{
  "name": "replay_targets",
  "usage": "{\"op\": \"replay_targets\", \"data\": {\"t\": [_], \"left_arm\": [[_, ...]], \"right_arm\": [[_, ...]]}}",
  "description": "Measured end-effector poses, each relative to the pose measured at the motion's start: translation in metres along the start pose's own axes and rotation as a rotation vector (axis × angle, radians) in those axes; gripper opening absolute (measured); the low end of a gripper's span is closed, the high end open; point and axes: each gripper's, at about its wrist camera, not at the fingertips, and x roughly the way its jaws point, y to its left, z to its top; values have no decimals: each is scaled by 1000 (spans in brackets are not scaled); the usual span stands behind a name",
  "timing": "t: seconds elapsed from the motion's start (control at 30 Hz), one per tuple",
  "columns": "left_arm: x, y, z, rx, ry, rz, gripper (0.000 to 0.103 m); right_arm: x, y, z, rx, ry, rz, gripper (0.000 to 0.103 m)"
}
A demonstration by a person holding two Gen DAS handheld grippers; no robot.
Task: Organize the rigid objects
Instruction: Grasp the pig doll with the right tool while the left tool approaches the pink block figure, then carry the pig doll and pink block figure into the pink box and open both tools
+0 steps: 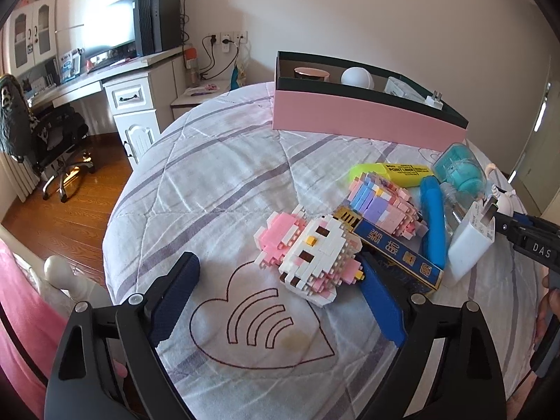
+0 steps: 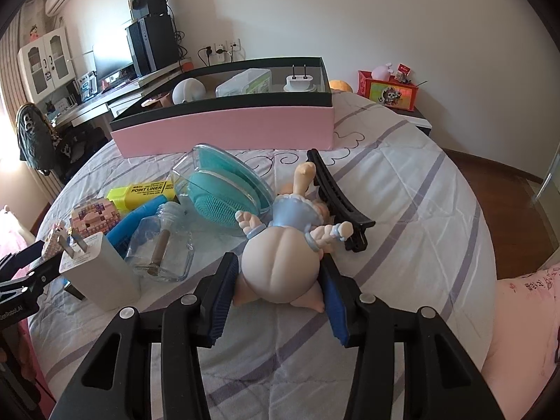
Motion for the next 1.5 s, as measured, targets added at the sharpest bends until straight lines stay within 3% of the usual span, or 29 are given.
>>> {"op": "replay_targets", "data": {"t": [0.07, 0.17, 0.2, 0.23, 0.63, 0.93, 1.2, 1.37, 1.5], "left_arm": [[5, -1, 4, 9, 4, 5, 88], [10, -4, 6, 50, -2, 18, 73], [10, -5, 7, 61, -11, 18, 64], [10, -6, 7, 71, -18, 16, 62], [-21, -16, 21, 94, -84, -27, 62], [-39, -39, 64, 151, -166, -76, 62], [-20, -70, 140, 220, -228, -107, 62], [23, -75, 190, 214, -173, -153, 62], [55, -70, 218, 221, -149, -102, 62]], "right_arm": [[4, -1, 5, 1, 3, 1, 49], [10, 0, 11, -4, 15, -4, 49], [12, 0, 11, -5, 17, -3, 50], [13, 0, 12, -8, 16, -1, 50], [-4, -3, 5, 9, -34, 28, 48], [-37, 2, 15, -6, -114, 45, 48], [-41, 16, 64, -82, -175, 75, 48], [-14, 23, 109, -113, -180, 104, 48], [16, 33, 144, -143, -161, 130, 48]]}}
